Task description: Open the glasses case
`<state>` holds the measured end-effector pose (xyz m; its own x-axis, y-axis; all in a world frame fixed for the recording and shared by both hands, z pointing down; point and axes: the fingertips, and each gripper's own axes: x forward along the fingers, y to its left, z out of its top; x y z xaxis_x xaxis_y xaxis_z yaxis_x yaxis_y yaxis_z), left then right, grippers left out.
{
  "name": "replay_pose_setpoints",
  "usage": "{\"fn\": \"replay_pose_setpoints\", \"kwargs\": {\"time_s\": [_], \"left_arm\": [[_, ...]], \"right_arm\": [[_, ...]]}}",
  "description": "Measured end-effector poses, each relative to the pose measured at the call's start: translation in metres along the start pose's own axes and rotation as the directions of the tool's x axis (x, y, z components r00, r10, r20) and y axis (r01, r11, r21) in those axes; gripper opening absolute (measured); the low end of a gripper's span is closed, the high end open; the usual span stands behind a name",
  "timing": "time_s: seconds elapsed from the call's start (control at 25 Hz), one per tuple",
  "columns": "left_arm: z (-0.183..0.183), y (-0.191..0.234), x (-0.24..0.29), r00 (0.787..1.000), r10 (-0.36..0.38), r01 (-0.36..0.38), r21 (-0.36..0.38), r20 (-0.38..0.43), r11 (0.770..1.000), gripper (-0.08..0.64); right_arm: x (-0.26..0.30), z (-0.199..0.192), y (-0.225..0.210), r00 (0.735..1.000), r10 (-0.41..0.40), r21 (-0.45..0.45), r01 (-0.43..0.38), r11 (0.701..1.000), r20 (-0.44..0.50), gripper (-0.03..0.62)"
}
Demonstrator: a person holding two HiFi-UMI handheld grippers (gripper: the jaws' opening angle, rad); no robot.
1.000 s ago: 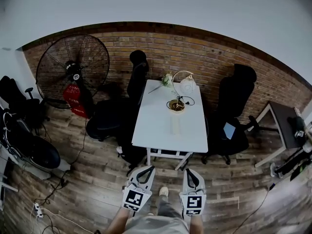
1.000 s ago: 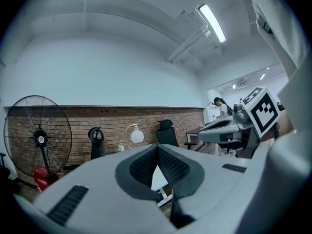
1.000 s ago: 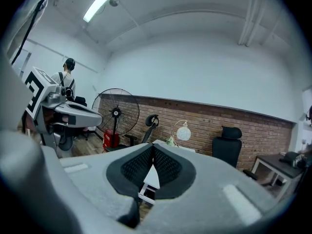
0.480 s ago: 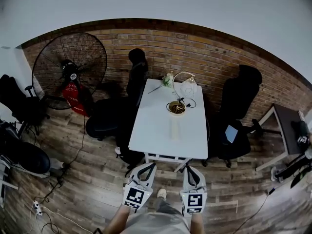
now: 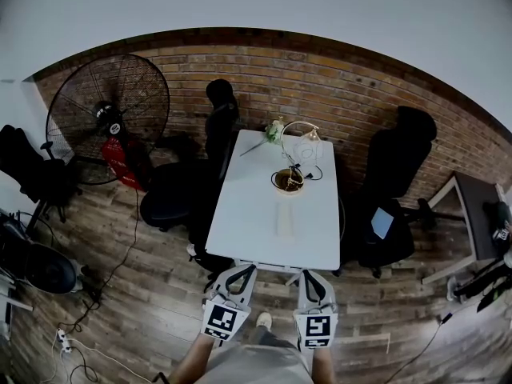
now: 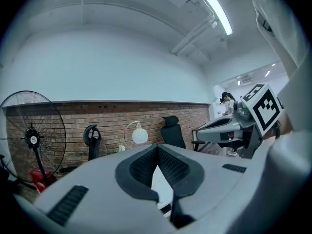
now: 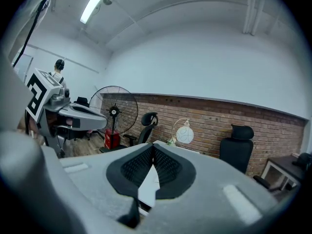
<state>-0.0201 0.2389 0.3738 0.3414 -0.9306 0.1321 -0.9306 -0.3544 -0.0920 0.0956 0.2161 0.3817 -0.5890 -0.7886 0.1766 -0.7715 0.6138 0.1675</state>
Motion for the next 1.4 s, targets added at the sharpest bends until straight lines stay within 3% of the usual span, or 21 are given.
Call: {"fn": "replay_pose_setpoints", "kwargs": {"time_s": [0.16, 0.28, 0.6, 0.76, 0.92, 1.16, 1.4], "left_arm": [[0.003, 0.004, 0.025, 1.0, 0.001, -0.001, 0.024, 0.003, 1.0, 0.002], [0.002, 0.006, 0.043, 1.0, 0.013, -0.013, 0.0, -0.007, 1.0, 0.002], [0.004, 0.014, 0.083, 0.999, 0.045, -0.045, -0.001, -0.031, 0.999, 0.002], [0.009, 0.02, 0.099, 0.997, 0.074, -0.074, 0.005, -0.038, 0.997, 0.002], [0.01, 0.025, 0.111, 0.994, 0.098, -0.097, 0.008, -0.05, 0.995, 0.002], [0.012, 0.036, 0.128, 0.992, 0.112, -0.112, 0.015, -0.057, 0.994, 0.002], [0.014, 0.047, 0.15, 0.995, 0.094, -0.093, 0.024, -0.043, 0.995, 0.003]], "right_arm": [[0.017, -0.001, -0.015, 1.0, 0.017, -0.004, -0.017, 1.0, 0.0, 0.005], [0.031, -0.004, -0.028, 0.999, 0.035, -0.028, -0.034, 0.999, 0.017, 0.005], [0.062, -0.007, -0.059, 0.997, 0.068, 0.01, -0.068, 0.998, -0.039, 0.005], [0.08, -0.005, -0.073, 0.994, 0.107, -0.035, -0.106, 0.994, 0.016, 0.005], [0.094, -0.007, -0.083, 0.992, 0.128, -0.027, -0.128, 0.991, 0.002, 0.005], [0.113, -0.003, -0.093, 0.991, 0.13, 0.026, -0.129, 0.991, -0.016, 0.005], [0.134, -0.002, -0.105, 0.993, 0.117, 0.003, -0.117, 0.993, 0.028, 0.005]]}}
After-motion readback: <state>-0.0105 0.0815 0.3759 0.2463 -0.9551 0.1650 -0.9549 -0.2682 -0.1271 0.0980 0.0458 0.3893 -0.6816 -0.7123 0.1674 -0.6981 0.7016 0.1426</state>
